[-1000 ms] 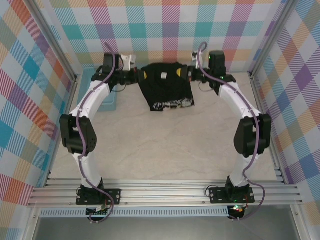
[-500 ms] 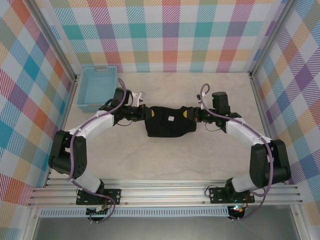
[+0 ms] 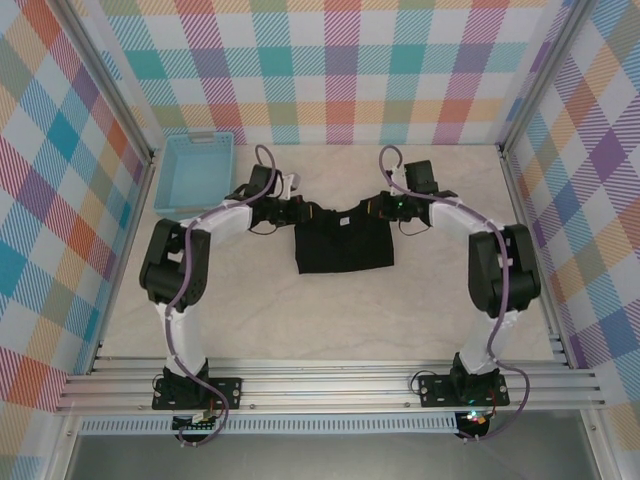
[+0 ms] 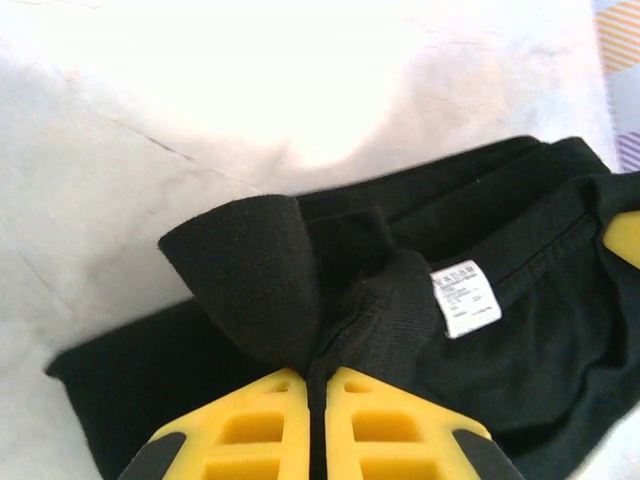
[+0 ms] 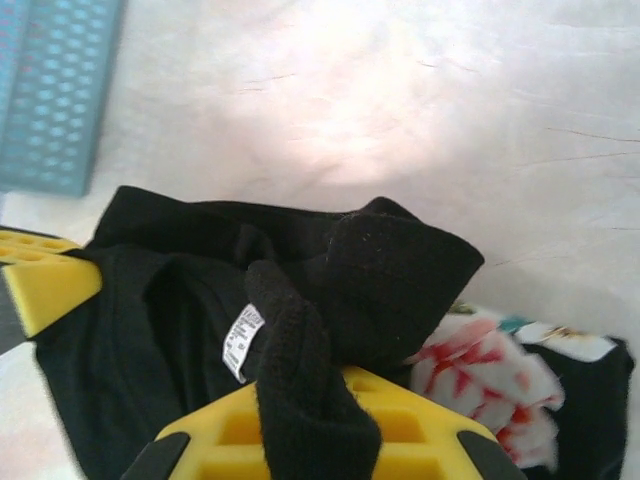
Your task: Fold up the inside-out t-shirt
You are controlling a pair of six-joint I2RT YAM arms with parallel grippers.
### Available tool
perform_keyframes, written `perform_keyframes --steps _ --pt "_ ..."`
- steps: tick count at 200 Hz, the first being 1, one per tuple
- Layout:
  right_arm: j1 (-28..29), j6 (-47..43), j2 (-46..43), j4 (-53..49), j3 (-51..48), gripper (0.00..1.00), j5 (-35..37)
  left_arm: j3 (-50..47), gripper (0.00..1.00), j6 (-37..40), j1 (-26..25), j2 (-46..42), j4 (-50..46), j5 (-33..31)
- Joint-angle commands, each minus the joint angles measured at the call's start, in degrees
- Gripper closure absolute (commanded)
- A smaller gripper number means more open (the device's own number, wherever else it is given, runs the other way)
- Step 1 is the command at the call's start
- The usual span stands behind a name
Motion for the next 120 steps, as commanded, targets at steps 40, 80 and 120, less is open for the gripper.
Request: perform_keyframes --steps 40,80,120 --pt "-1.69 -5.1 10.74 -12.73 14.22 0.6 10.22 2.8 0.58 -2.42 2.17 6.79 5.47 -8.02" --pt "-2.81 -5.94 -3.98 -13.93 3.47 0.38 12.02 -3.67 0.33 -2.84 2.29 -4.29 1.62 -12.16" --pt "-2.86 0.66 -6.1 -10.86 -5.61 0.2 -1.89 -11.05 0.21 -5.21 0.99 -9.41 -1.04 -5.64"
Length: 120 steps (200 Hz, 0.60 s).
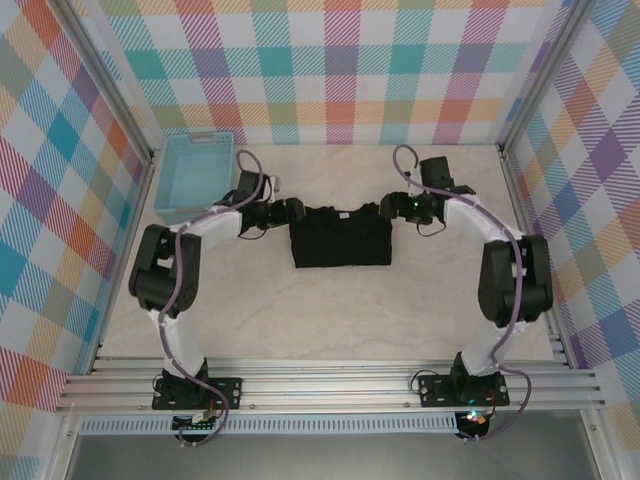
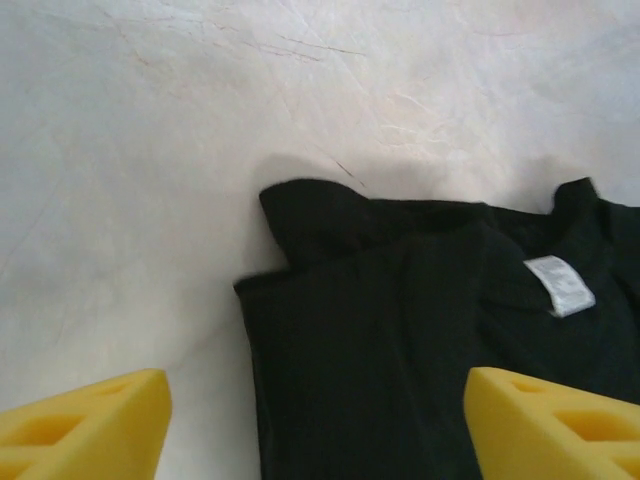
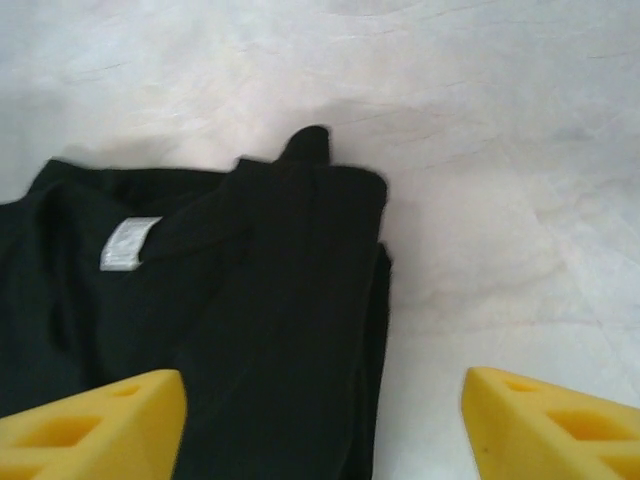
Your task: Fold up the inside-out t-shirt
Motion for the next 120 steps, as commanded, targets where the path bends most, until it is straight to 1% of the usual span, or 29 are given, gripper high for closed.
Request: perform_keyframes --steps 1,9,20,35,46,64,80,93,120 --pt "0.33 4.36 2.12 1.04 -4.07 0.2 -9.48 -3.09 0.21 -2.03 -0.94 -2.08 -2.21 4.72" --pt "0.37 5.11 3.5 1.93 -3.85 0.18 -10.78 -3.22 0.22 -2.98 -1.36 -1.25 -2.19 7.27" --pt "0.34 5.89 5.61 2.78 -3.25 0.17 -12.05 -3.15 0.27 -3.78 -2.1 0.01 -1.61 9.36" --pt "0.42 7.0 7.81 4.51 -2.99 0.16 -13.29 -2.25 0.35 -4.33 -3.01 1.87 -1.62 9.38" --pt "0.65 7.95 9.08 6.01 -3.16 0.15 -14.53 -1.42 0.43 -4.82 -3.31 3.5 -1.49 10.18" --pt "1.5 9.2 10.98 8.39 -3.17 0.18 -16.26 -0.89 0.54 -5.15 -3.7 5.28 -0.84 11.38" --pt "2.08 10.62 12.64 10.47 -2.99 0.25 -17.52 -1.2 0.61 -5.45 -3.86 5.9 -0.46 10.8" --pt "2.26 12.0 13.99 12.03 -2.71 0.36 -18.21 -1.29 0.65 -5.33 -3.86 6.27 -1.01 9.29" --pt "2.27 12.53 15.62 12.86 -1.2 0.59 -17.62 -0.73 0.66 -4.41 -3.86 6.66 -2.13 6.53"
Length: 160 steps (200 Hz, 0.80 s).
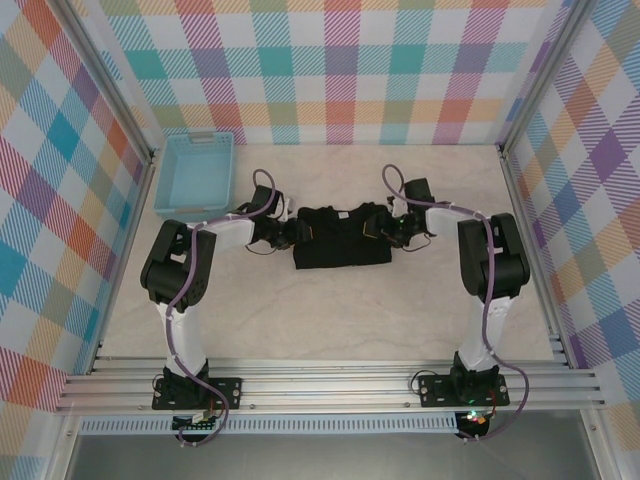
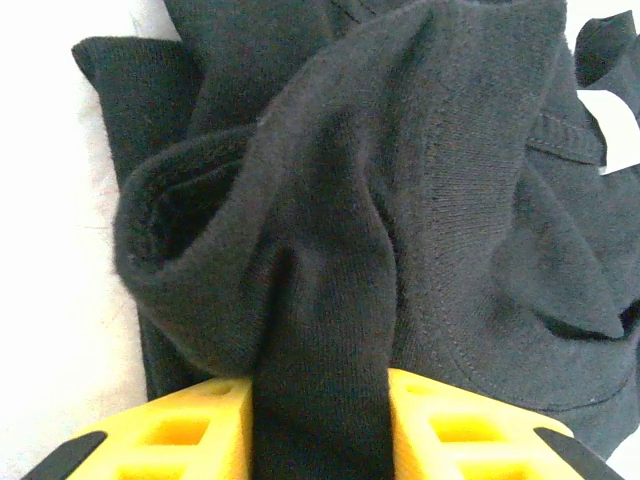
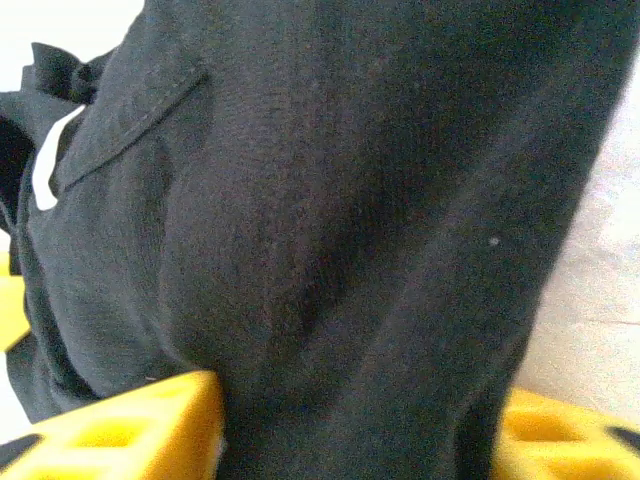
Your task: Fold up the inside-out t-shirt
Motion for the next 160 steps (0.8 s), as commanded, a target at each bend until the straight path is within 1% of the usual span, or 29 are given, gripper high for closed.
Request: perform_keyframes --steps 1,10,25,44,63,85,104,111,133,160 --pt "0.45 1.51 1.75 3.0 1.97 0.59 -2.04 1.25 0.66 0.66 -0.41 0.81 -2.12 -2.32" --pt "0.37 1.21 1.78 2.56 2.6 0.64 -0.79 1.6 0.63 1.14 -0.41 0.65 -2.76 -3.41" --pt "-0.18 0.12 1.69 0.39 4.11 0.73 1.37 2.05 0.55 1.96 -0.27 -0.13 -3.96 -5.02" --pt "-1.66 -1.73 1.44 -3.03 6.11 0.78 4.14 2.06 0.42 3.02 -0.08 -2.75 -5.69 -8.07" --pt "-3.82 -4.5 1.08 -7.03 8.97 0.83 7.54 1.22 0.34 3.96 0.12 -6.42 -7.38 -11.78" --pt "-7.17 -9.37 2.22 -13.74 15.56 0.85 12.23 -0.66 0.31 4.21 0.21 -11.32 -9.09 -16.04" --pt "-10.2 -15.68 4.81 -21.04 23.73 0.84 16.34 -2.8 0.3 4.3 0.21 -15.4 -9.55 -17.61" --pt "-11.06 -18.07 6.24 -24.13 27.51 0.84 19.05 -3.46 0.3 4.39 0.21 -16.79 -9.62 -17.8" --pt "-13.18 -24.39 11.13 -31.38 37.82 0.83 30.61 -5.16 0.3 4.55 0.21 -20.6 -11.8 -18.17" --pt "-14.94 -29.87 17.32 -36.34 49.17 0.82 40.13 -6.62 0.29 4.7 0.21 -23.75 -12.17 -18.04"
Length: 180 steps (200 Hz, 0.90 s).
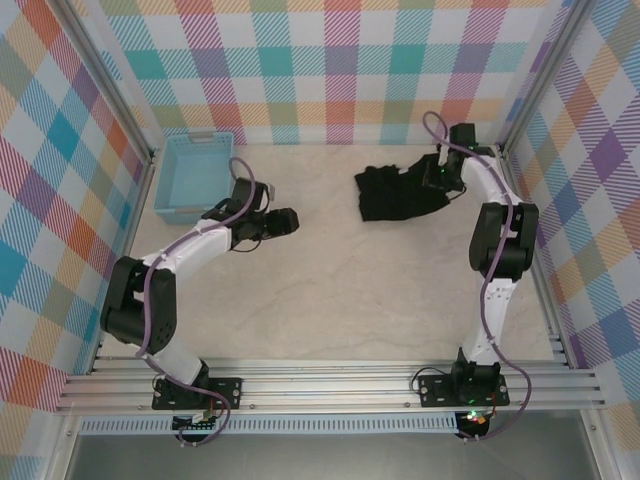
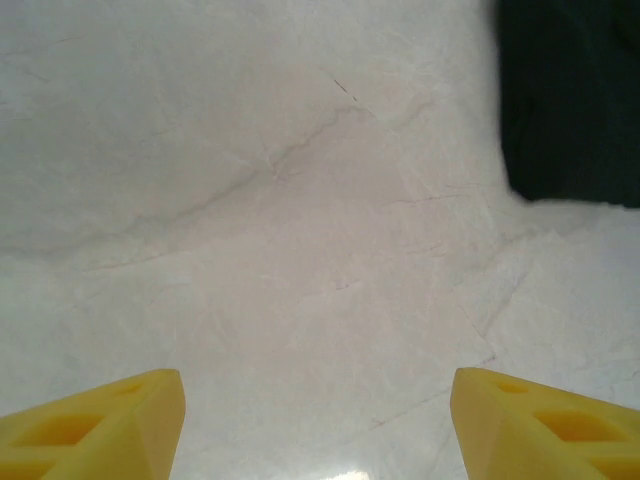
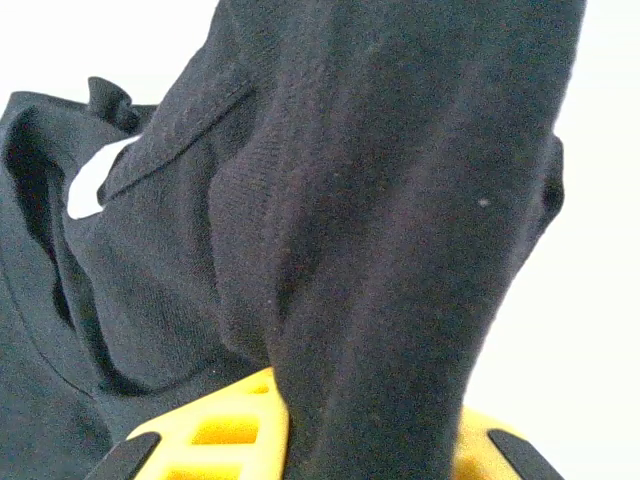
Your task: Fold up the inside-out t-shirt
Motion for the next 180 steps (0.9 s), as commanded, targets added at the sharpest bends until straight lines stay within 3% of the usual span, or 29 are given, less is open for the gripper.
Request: perform_keyframes --steps 1,21,51,70,100,140,161,180 --pt "-0.99 -9.2 4.85 -9.48 8.17 0.82 13.04 -1.66 0.29 1.13 0.21 -2.99 -2.49 -1.19" --pt "-1.07 -12.56 9.74 -10.96 15.91 0.77 18.57 -2.57 0.29 0.94 0.12 -4.24 -2.38 -1.04" --pt "-0.62 -11.74 15.5 -15.71 29.01 0.47 23.07 -3.34 0.28 1.32 0.12 -5.69 -2.83 -3.27" --pt "1.02 -10.93 12.06 -14.6 27.59 0.37 25.14 -4.31 0.26 2.06 0.21 -7.45 -2.34 -6.24" --pt "4.46 -6.76 -4.54 -3.28 6.2 0.29 22.69 -9.36 0.18 3.27 0.63 -12.84 3.33 -11.97" --pt "6.75 2.16 -30.71 14.82 -30.11 0.12 10.28 -17.03 0.01 5.38 3.73 -23.52 9.25 -22.41" --pt "7.17 6.5 -40.98 22.12 -44.0 0.03 7.74 -21.32 0.0 7.59 5.67 -28.6 12.39 -30.66" --pt "7.29 8.48 -47.68 29.1 -55.81 0.0 11.08 -25.5 0.0 9.44 7.73 -31.62 15.43 -37.38"
